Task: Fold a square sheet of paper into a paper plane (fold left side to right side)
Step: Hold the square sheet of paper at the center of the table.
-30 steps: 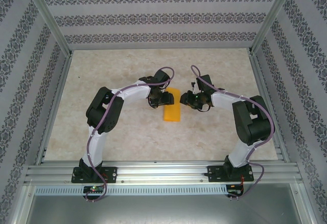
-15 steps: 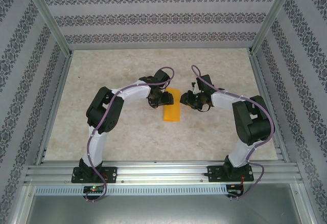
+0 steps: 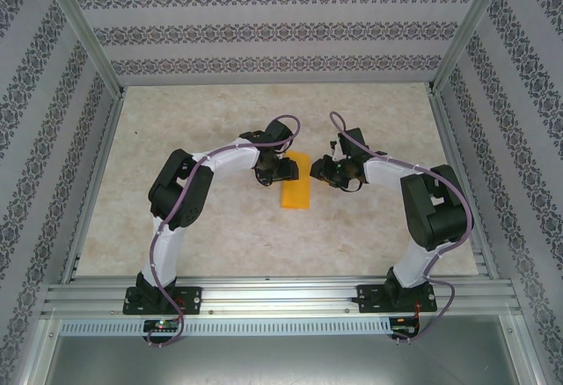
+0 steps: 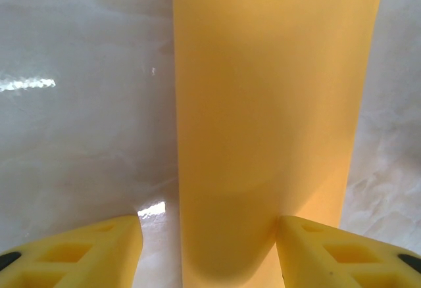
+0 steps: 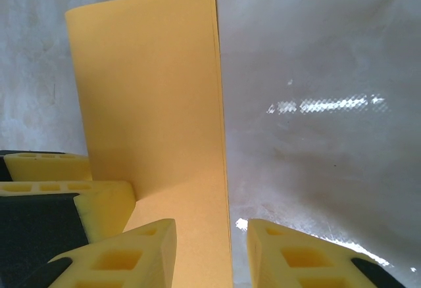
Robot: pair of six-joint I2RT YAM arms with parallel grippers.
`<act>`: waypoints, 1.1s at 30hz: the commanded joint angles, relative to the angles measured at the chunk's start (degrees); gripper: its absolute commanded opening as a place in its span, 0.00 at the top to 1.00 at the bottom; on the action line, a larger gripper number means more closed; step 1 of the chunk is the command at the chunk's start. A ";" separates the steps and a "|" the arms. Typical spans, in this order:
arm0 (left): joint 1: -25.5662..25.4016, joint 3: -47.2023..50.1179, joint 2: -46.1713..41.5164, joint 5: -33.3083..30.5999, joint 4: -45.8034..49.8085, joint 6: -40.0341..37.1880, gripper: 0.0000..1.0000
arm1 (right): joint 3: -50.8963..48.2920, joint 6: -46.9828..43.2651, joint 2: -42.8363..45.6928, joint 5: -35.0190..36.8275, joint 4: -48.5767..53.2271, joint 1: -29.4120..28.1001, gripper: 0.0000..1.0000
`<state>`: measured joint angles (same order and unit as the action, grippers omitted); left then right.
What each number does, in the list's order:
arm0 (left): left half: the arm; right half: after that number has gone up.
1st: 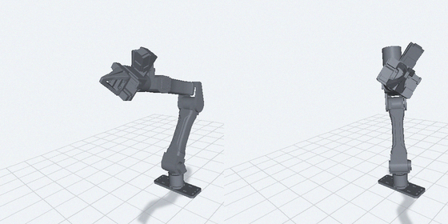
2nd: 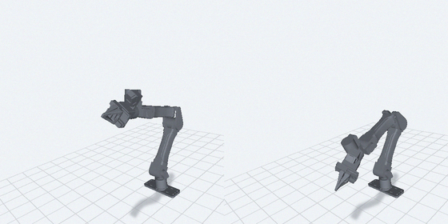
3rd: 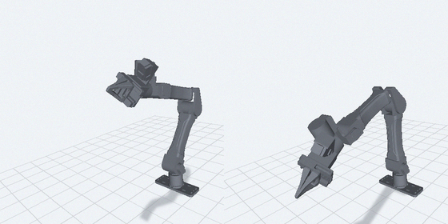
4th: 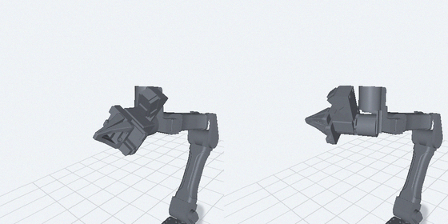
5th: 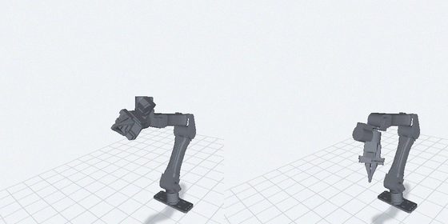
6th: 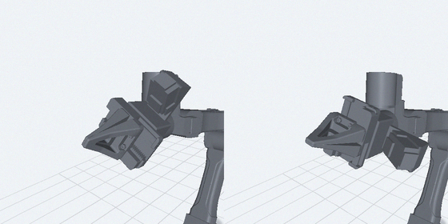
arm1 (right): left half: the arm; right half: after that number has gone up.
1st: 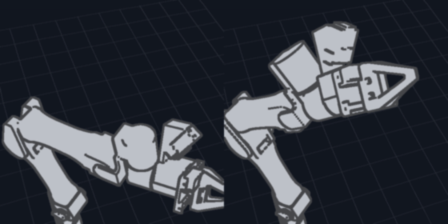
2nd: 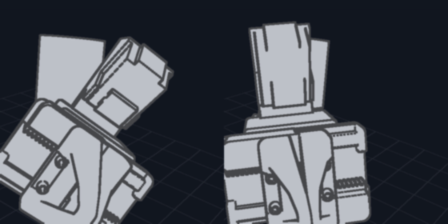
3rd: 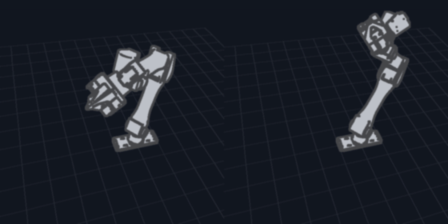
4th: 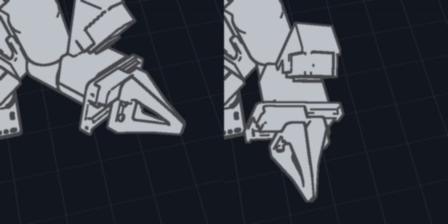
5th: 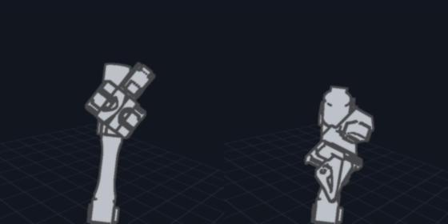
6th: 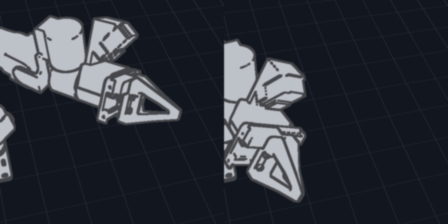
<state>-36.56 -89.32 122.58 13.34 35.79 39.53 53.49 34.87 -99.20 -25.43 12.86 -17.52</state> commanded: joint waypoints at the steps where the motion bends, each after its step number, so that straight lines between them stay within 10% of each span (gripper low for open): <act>1: -1.94 0.37 3.98 1.96 -0.75 0.62 0.42 | -0.31 1.07 2.78 1.91 -1.27 0.34 0.66; 33: -1.94 0.20 4.28 2.61 -0.82 -0.06 0.41 | 1.09 4.68 -2.23 -2.69 -5.49 -2.00 0.77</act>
<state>-36.56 -89.32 122.61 13.39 35.77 39.51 52.99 38.72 -100.05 -26.65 8.91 -18.52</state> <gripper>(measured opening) 0.591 0.235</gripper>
